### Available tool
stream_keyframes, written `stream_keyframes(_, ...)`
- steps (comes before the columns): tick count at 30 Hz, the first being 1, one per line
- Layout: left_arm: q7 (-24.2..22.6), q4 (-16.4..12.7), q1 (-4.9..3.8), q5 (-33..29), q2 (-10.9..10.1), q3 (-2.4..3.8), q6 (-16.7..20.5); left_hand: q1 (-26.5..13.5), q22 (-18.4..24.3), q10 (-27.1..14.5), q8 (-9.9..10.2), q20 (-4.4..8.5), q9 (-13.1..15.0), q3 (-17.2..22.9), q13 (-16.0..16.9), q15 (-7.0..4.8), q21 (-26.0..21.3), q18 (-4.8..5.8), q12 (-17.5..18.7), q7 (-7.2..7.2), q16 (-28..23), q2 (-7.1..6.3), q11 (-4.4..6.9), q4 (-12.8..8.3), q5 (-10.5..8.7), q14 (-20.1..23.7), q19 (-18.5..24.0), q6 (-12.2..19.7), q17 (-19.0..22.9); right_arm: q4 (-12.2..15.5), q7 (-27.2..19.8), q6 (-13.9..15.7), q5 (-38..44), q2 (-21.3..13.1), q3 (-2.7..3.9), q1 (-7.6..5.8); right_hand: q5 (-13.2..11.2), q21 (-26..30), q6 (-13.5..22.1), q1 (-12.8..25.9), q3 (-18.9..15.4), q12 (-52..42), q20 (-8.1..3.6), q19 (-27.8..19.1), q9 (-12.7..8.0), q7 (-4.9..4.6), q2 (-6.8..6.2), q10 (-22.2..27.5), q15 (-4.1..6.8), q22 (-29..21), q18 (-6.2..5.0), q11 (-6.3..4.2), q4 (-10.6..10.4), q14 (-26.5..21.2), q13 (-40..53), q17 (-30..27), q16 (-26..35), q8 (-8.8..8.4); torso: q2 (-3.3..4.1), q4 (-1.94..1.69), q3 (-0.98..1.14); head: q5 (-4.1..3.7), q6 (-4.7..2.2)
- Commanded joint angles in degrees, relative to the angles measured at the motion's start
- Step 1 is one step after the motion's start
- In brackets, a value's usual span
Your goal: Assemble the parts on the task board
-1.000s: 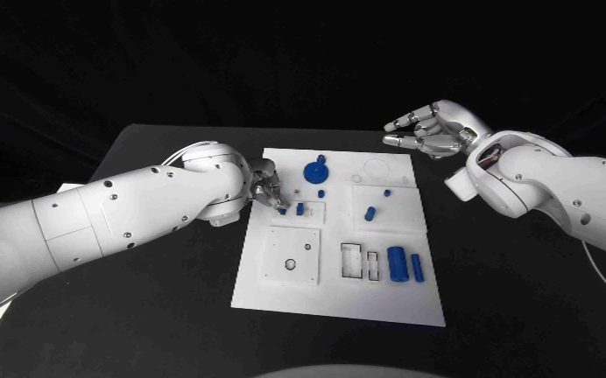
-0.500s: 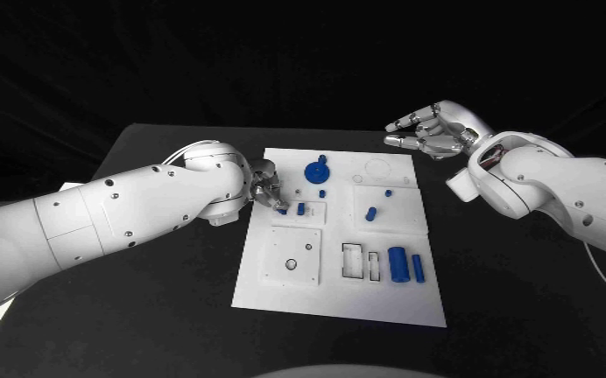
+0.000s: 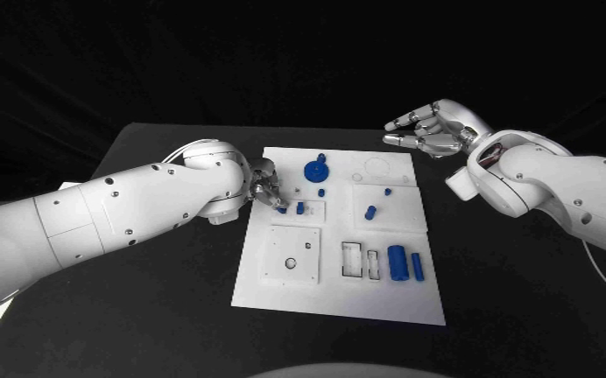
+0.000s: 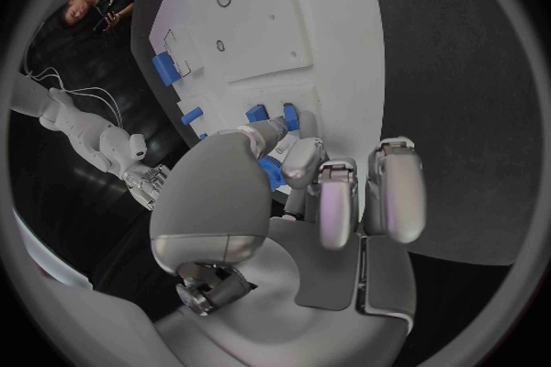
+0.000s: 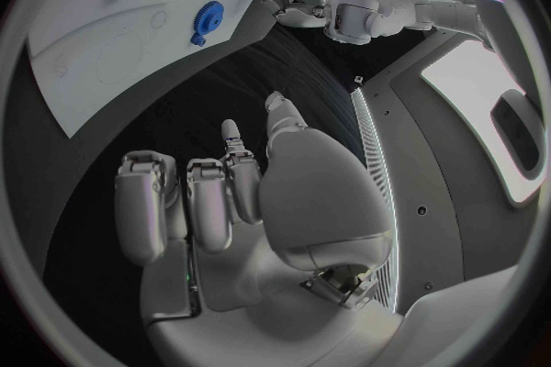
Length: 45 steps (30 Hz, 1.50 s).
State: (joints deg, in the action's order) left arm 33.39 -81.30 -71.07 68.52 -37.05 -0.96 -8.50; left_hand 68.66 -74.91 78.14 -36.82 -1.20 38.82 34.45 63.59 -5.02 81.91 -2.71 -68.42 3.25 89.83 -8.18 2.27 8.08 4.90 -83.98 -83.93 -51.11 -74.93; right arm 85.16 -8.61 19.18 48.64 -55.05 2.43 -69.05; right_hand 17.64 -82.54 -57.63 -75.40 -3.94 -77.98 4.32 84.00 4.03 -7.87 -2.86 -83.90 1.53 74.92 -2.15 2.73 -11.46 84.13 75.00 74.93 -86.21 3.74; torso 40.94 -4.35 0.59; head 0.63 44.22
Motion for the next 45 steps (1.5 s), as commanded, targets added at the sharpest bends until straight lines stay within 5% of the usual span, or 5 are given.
stream_keyframes(1,1.1,0.1,0.23,-1.5,0.4,-0.24,-1.6,-1.2,-5.5,0.4,-0.3,0.42,0.0,-1.6,0.3,-0.53,0.5,0.41,-0.4,-1.84,0.2,-0.43,0.2,0.5,-0.2,-6.0,-3.0,-2.4,-15.1,0.1,-0.6,-0.8,0.1,0.0,0.0,0.04,0.3,0.3,0.3,0.7,-0.4,0.1,0.22,-0.1,0.1,-0.11,0.12,-1.0,-0.18,0.8,-0.96,0.25,-0.1,4.3,8.6,7.9,0.2,0.2,-0.01,-0.01,0.04,-0.03,0.12)
stream_keyframes(29,2.8,2.7,0.22,-1.7,1.8,-0.35,-2.4,-6.2,-7.4,1.5,-0.4,0.92,-0.1,-6.9,1.7,-1.02,1.9,0.82,-1.5,-2.44,0.2,-1.28,0.73,4.2,2.27,-6.0,-3.6,-4.5,-15.1,0.5,-0.5,-0.7,0.1,-0.3,0.0,0.04,0.4,0.4,0.3,0.7,-0.4,0.2,0.22,-0.1,0.1,-0.1,0.15,-1.0,-0.18,0.8,-0.97,0.25,0.0,4.3,8.5,7.8,0.3,0.2,-0.05,-0.06,-0.01,-0.44,0.57)
stream_keyframes(38,2.7,2.9,0.23,-1.7,1.4,-0.32,-0.3,-8.8,-7.7,1.5,-0.3,0.96,0.0,-13.3,1.6,-1.03,2.0,0.86,-1.3,-2.39,0.2,-2.74,0.71,8.0,2.4,-6.0,-3.7,-4.9,-15.1,0.5,-0.5,-0.7,0.1,-0.4,0.0,0.04,0.4,0.4,0.3,0.7,-0.4,0.2,0.22,-0.1,0.1,-0.1,0.15,-1.0,-0.18,0.8,-0.97,0.25,0.0,4.3,8.5,7.8,0.3,0.2,-0.03,-0.02,-0.05,-0.39,0.42)
stream_keyframes(45,2.1,2.4,0.24,-2.9,0.8,-0.27,5.0,-10.7,-7.3,1.2,0.1,1.04,-0.1,-23.3,1.4,-1.12,1.5,0.73,-0.9,-2.41,0.2,-1.35,0.7,8.8,2.67,-6.0,-3.5,-4.8,-15.1,0.4,-0.5,-0.7,0.1,-0.3,0.0,0.04,0.4,0.4,0.4,0.7,-0.4,0.4,0.22,-0.2,0.0,-0.11,0.14,-0.9,-0.18,0.7,-0.99,0.25,0.0,4.2,8.4,7.6,0.3,0.19,-0.03,-0.01,-0.05,-0.51,0.36)
